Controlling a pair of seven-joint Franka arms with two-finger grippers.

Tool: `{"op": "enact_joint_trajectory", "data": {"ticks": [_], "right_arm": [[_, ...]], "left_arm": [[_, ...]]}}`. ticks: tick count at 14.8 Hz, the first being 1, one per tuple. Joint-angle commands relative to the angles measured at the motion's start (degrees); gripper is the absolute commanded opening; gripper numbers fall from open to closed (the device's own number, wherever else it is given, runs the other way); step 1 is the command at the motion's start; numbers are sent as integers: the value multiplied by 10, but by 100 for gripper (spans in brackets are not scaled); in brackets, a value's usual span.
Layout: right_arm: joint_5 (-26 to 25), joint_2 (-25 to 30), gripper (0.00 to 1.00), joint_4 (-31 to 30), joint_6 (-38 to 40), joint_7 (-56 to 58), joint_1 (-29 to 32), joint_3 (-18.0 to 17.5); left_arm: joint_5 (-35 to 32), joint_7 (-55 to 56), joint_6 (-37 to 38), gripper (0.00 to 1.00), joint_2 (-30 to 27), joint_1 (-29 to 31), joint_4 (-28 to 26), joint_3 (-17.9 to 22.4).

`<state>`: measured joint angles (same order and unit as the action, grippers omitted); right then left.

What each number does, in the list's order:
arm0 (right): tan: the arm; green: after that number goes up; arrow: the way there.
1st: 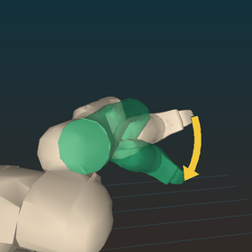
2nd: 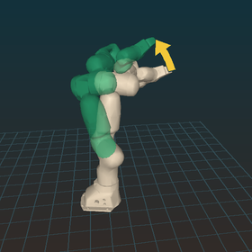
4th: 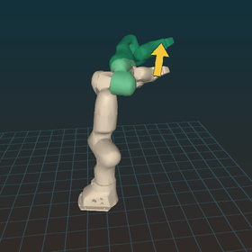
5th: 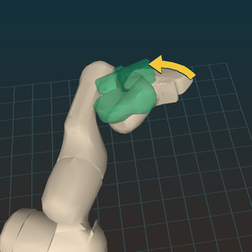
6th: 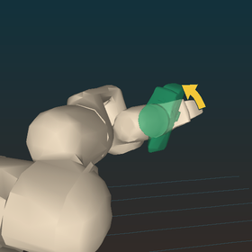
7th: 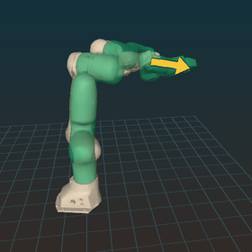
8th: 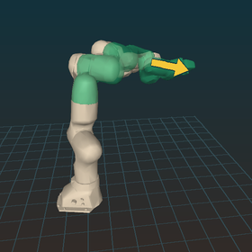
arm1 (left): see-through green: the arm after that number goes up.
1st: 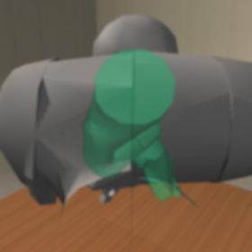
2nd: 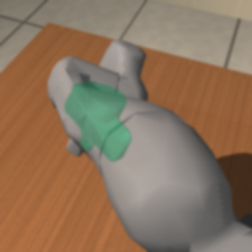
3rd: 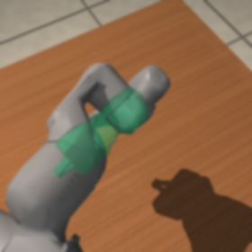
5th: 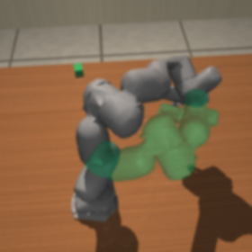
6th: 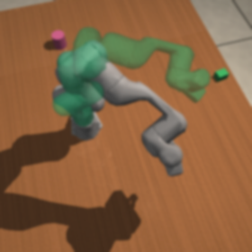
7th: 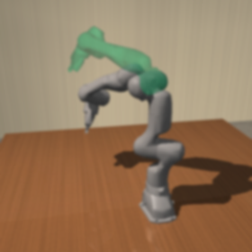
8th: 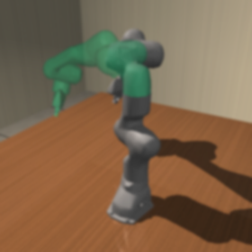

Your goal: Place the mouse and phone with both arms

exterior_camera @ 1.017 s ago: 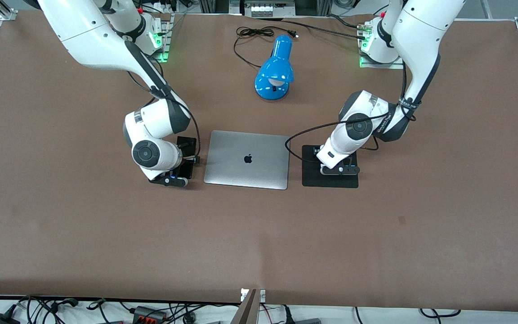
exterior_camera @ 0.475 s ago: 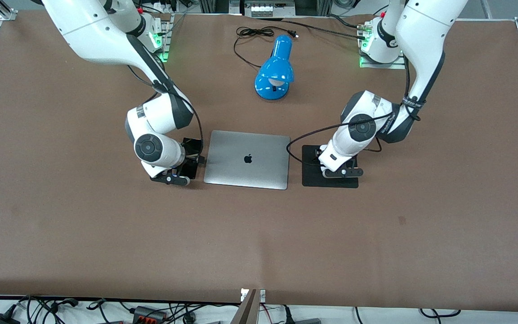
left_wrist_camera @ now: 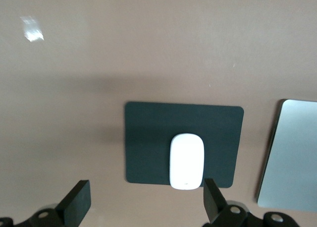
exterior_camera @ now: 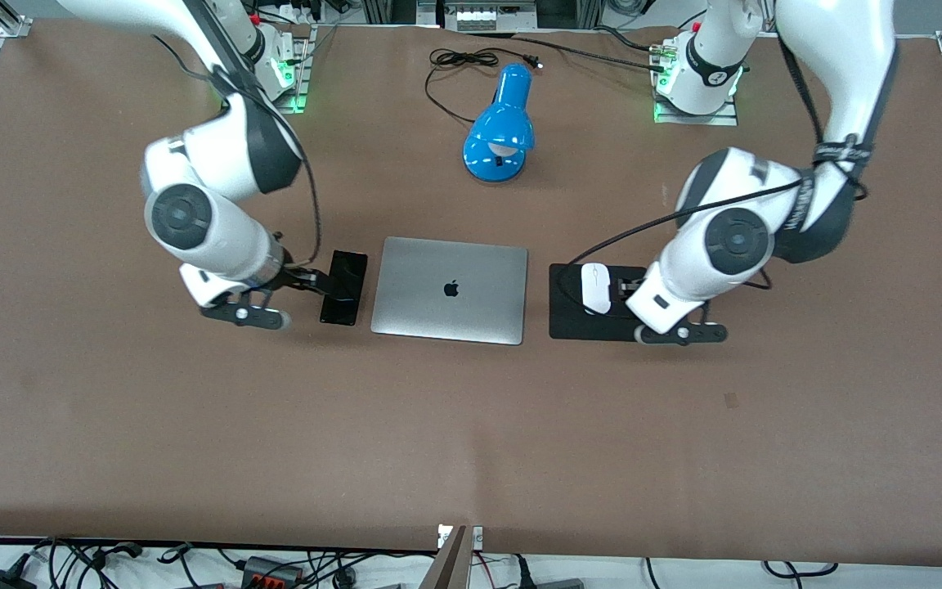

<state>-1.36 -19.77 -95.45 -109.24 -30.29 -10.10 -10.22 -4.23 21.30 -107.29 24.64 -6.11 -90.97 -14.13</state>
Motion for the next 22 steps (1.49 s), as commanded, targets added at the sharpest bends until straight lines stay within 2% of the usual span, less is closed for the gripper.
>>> {"op": "enact_joint_trajectory", "data": {"ticks": [1, 3, 5, 6, 8, 11, 12, 14, 17, 19, 20, 22], "right_arm": [[-4, -16, 100, 126, 107, 60, 41, -3], [-4, -16, 100, 169, 140, 86, 68, -3], [-11, -11, 100, 196, 171, 97, 94, -2], [-21, -9, 100, 200, 182, 98, 100, 2], [-46, -6, 100, 220, 186, 120, 113, 12], [-42, 3, 100, 243, 182, 202, 117, 60], [-40, 5, 100, 250, 179, 247, 114, 81], [-33, 5, 100, 258, 182, 296, 117, 97], [10, 10, 100, 259, 183, 333, 112, 145], [12, 35, 100, 249, 177, 330, 113, 141], [10, 52, 100, 215, 172, 329, 112, 141], [9, 102, 100, 119, 111, 329, 112, 141]], "left_arm": [[-10, -95, 82, 100, 9, 42, 88, 0], [-10, -148, 173, 100, 9, 64, 146, 2], [-6, -186, 234, 100, -1, 96, 170, 2], [-3, -214, 233, 100, -21, 100, 167, 9], [2, -259, 234, 100, -66, 95, 156, 62], [50, -266, 200, 100, -174, 61, 43, 150], [50, -261, 174, 100, -207, 52, 7, 163], [49, -260, 121, 100, -250, 49, -44, 170], [41, -260, 96, 100, -253, 49, -57, 167], [41, -261, 124, 100, -250, 52, -35, 164], [41, -260, 132, 100, -247, 52, -25, 164], [41, -260, 143, 100, -248, 53, -22, 163]]}}
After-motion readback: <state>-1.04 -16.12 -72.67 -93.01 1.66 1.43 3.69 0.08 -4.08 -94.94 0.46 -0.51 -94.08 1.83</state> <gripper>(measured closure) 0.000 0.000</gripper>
